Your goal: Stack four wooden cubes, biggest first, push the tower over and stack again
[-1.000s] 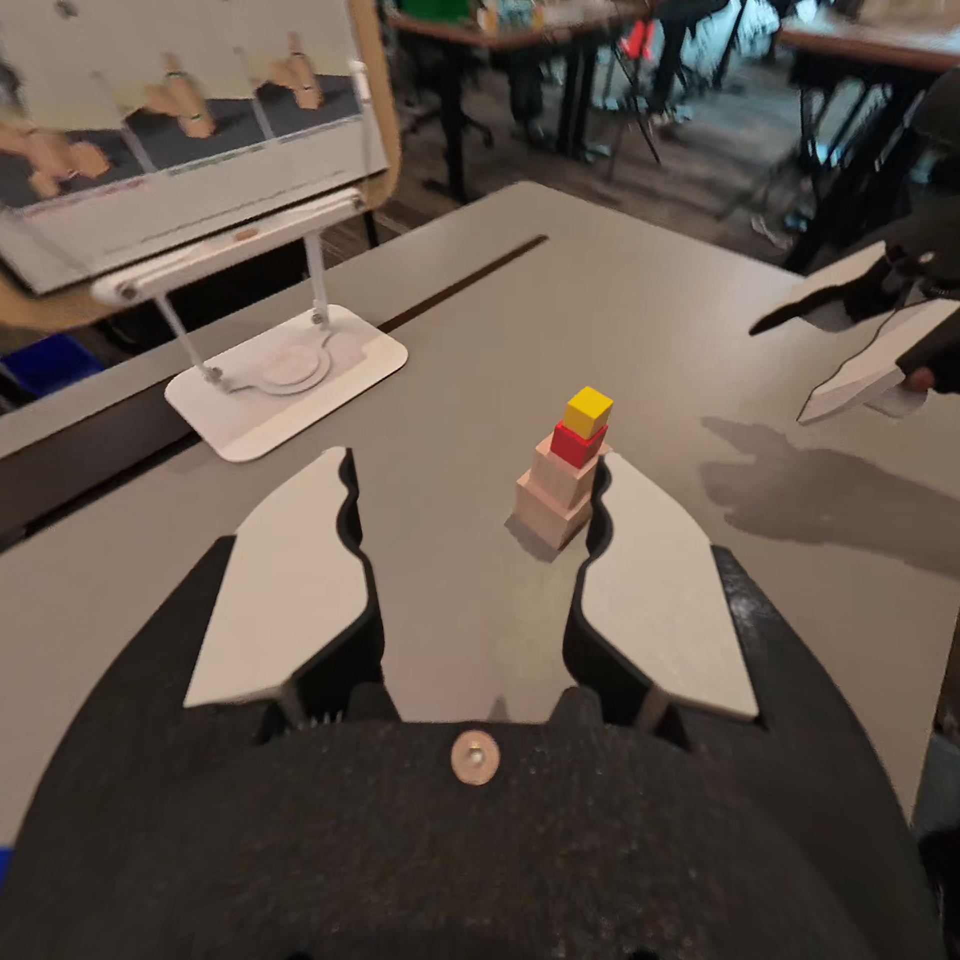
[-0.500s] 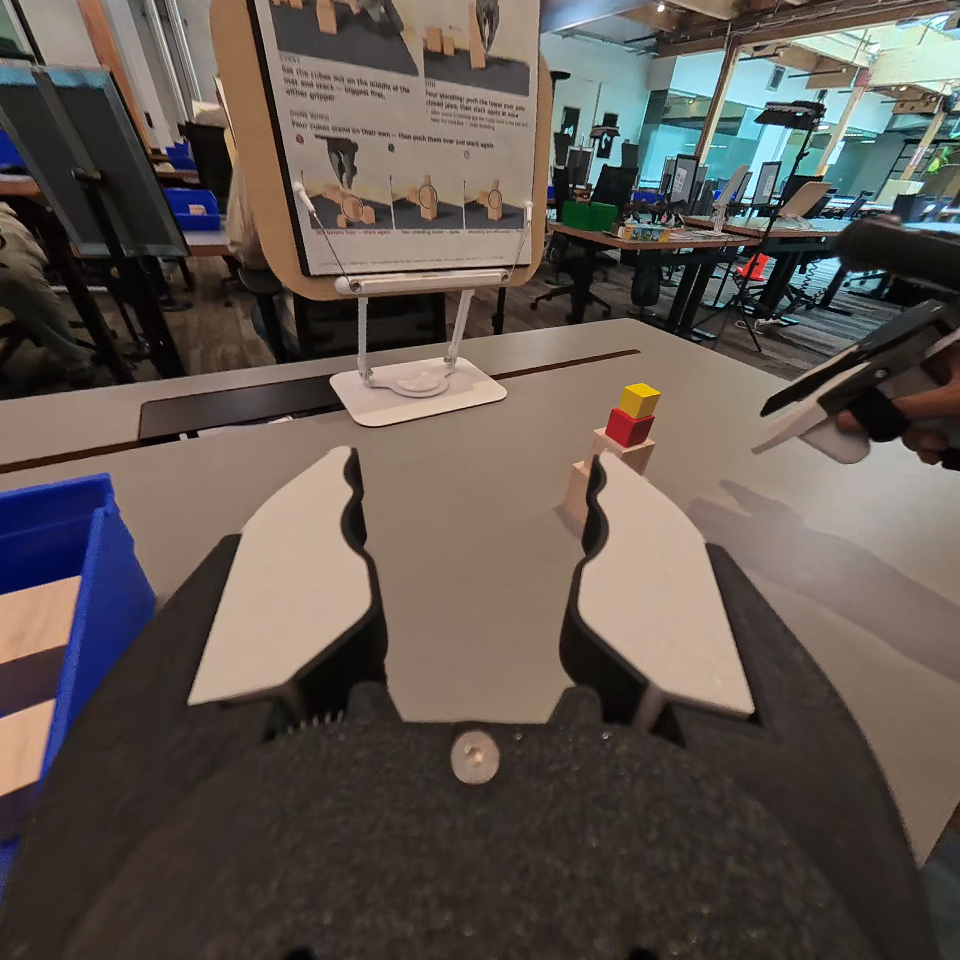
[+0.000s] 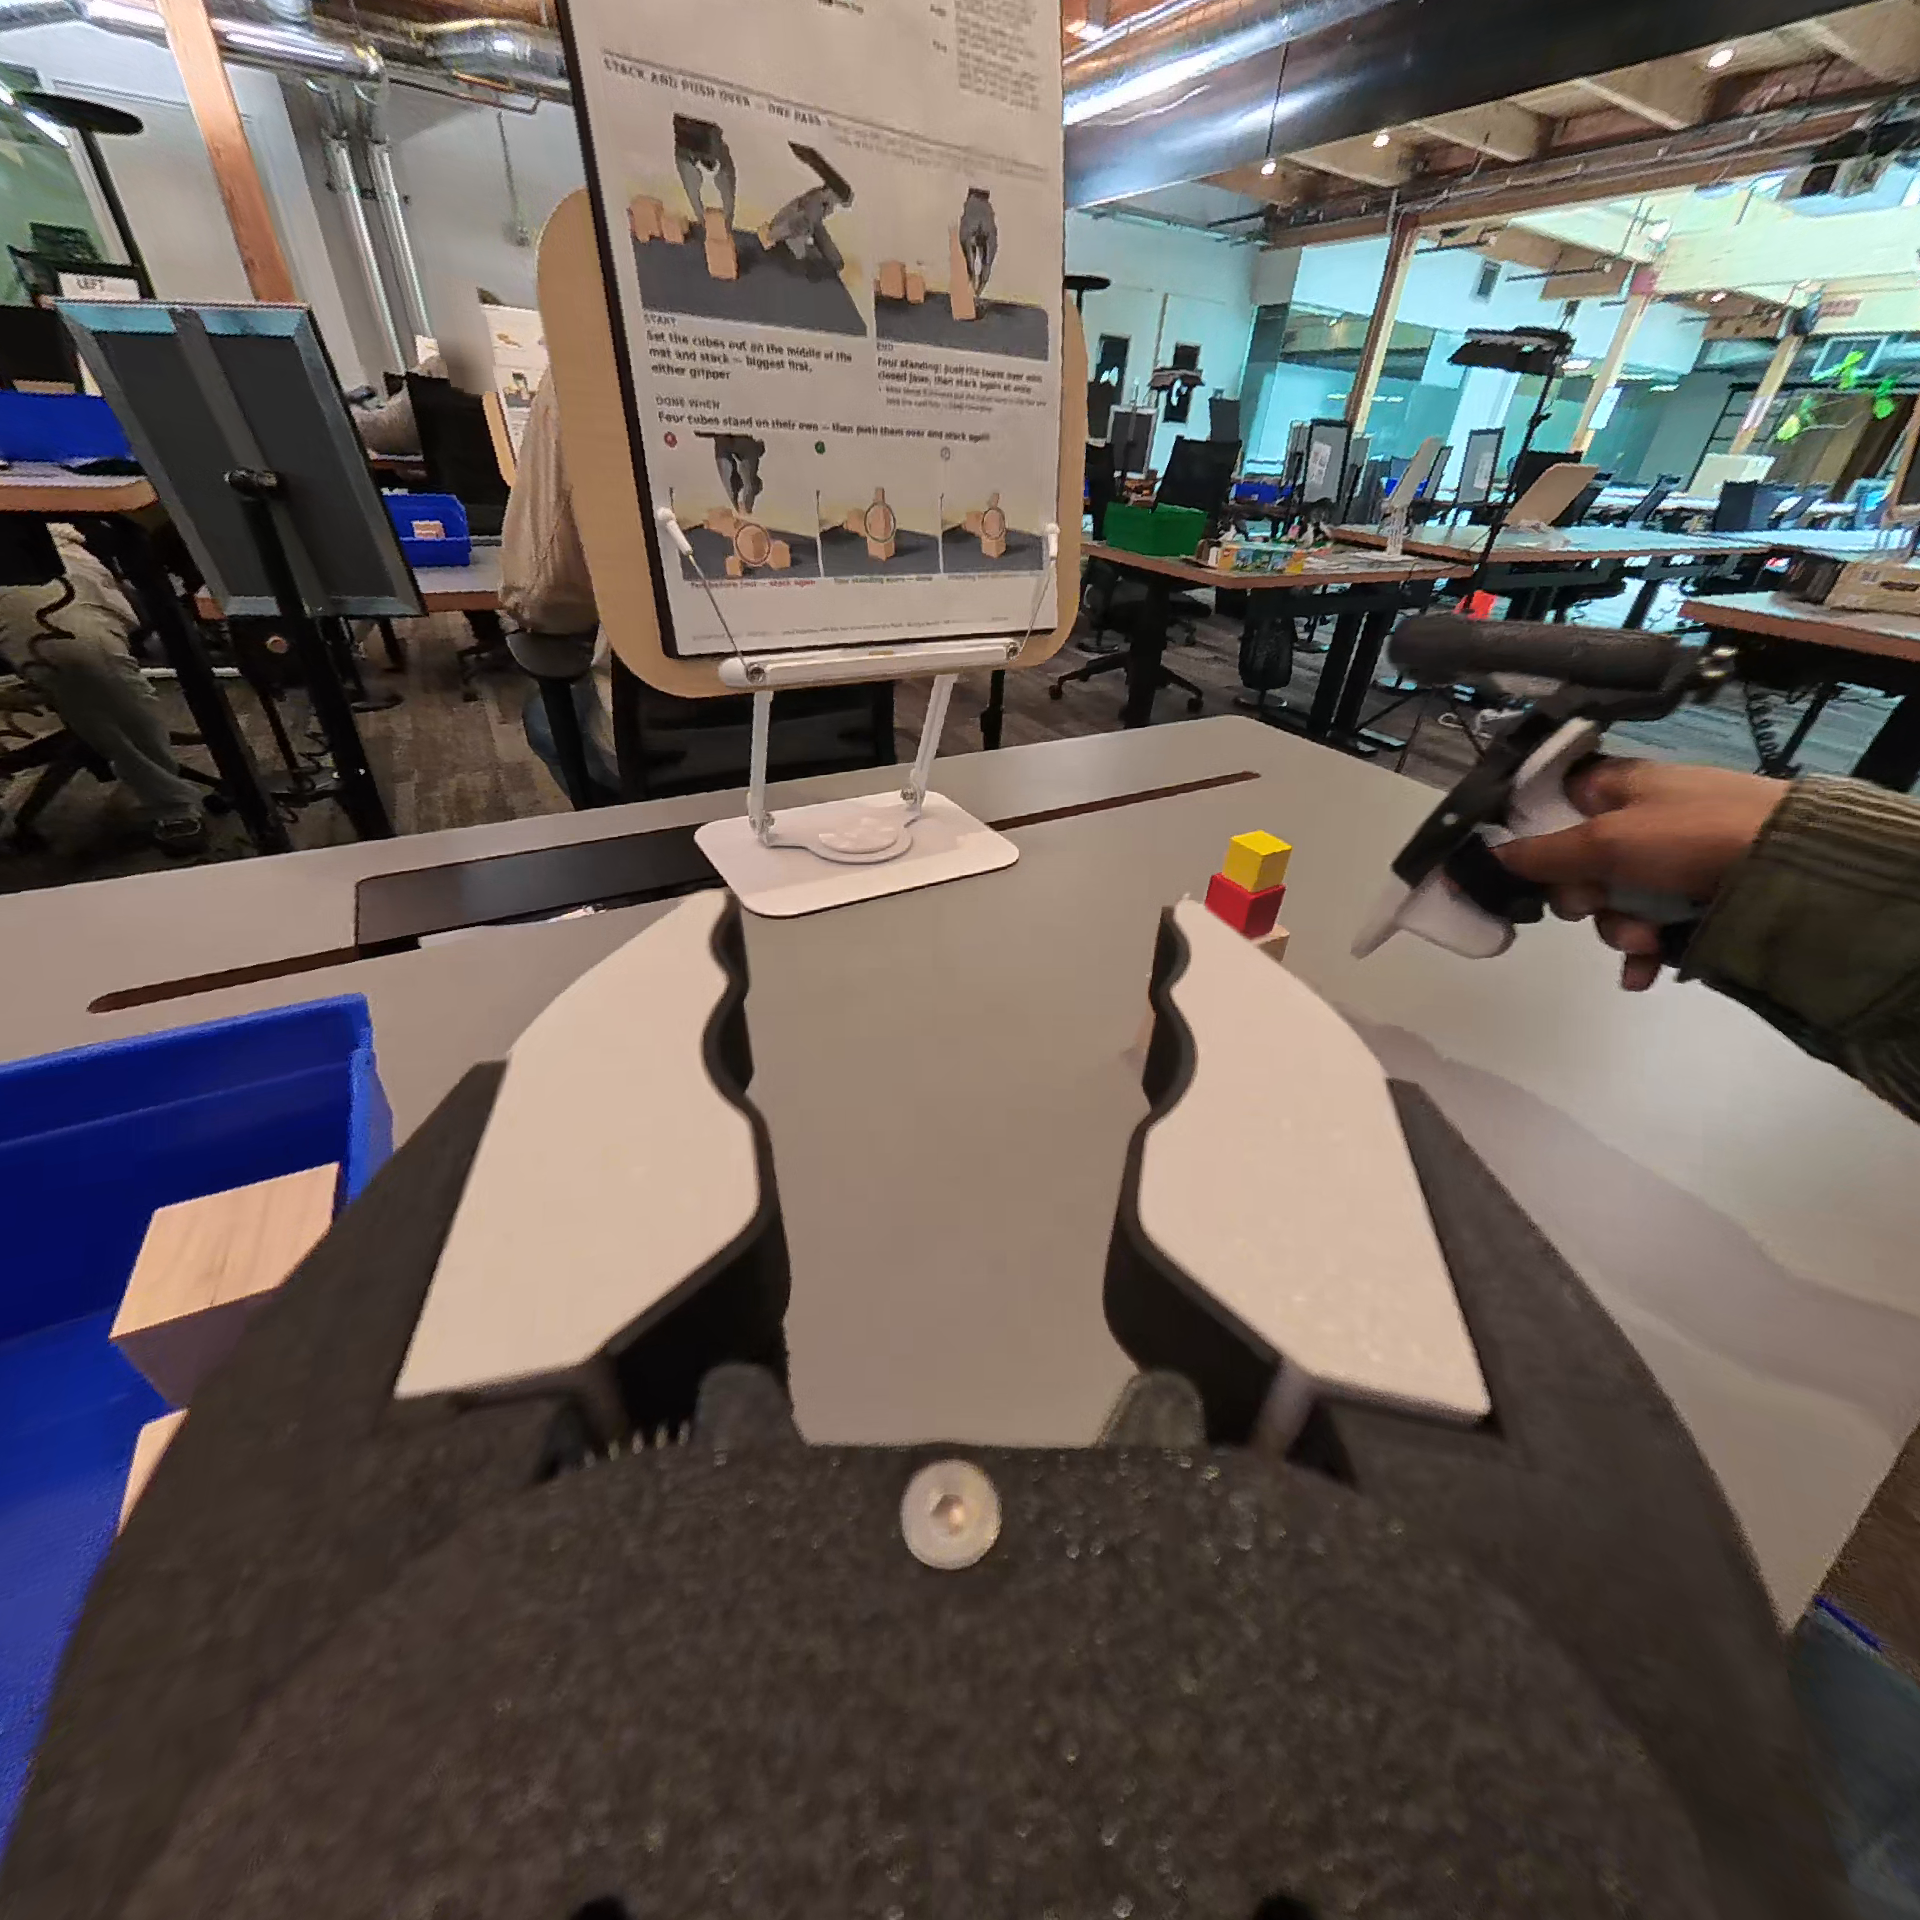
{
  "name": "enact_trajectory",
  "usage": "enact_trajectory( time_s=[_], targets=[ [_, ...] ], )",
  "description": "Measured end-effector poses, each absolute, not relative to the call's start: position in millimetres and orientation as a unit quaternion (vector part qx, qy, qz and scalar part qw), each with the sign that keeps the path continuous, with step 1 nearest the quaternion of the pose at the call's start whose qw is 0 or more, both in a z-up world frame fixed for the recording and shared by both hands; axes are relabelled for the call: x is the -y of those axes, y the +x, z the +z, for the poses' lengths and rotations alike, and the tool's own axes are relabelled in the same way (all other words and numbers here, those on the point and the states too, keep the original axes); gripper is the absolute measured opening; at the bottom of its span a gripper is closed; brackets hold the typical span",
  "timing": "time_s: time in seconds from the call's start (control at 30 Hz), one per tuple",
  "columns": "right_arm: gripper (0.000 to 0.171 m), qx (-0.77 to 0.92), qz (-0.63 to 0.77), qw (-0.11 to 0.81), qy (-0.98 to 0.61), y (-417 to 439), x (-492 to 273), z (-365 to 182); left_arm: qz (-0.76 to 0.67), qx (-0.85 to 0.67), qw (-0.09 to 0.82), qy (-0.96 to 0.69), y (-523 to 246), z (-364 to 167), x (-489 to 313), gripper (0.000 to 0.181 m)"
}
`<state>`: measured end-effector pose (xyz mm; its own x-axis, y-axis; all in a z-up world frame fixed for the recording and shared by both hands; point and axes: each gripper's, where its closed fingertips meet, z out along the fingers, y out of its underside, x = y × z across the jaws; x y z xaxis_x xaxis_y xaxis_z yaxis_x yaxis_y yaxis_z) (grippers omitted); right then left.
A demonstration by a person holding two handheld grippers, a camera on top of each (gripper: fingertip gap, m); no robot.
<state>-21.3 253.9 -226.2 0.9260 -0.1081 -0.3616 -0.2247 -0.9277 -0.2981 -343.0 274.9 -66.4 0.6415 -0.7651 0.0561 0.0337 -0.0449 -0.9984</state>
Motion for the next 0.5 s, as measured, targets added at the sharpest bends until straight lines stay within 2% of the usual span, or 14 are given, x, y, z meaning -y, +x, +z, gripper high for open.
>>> enact_trajectory(
  time_s=[0.33, 0.5],
  targets=[
    [0.0, -0.098, 0.174, 0.128, -0.971, -64.1, -284.2, -227.1, -0.339, -0.284, 0.634, -0.635, -351.1, -58.8, -272.1, 0.072],
    [0.0, -0.053, 0.178, 0.141, -0.972, -99.4, -300.5, -217.7, -0.34, -0.291, 0.628, -0.637, -348.7, -62.0, -272.7, 0.072]
  ],
)
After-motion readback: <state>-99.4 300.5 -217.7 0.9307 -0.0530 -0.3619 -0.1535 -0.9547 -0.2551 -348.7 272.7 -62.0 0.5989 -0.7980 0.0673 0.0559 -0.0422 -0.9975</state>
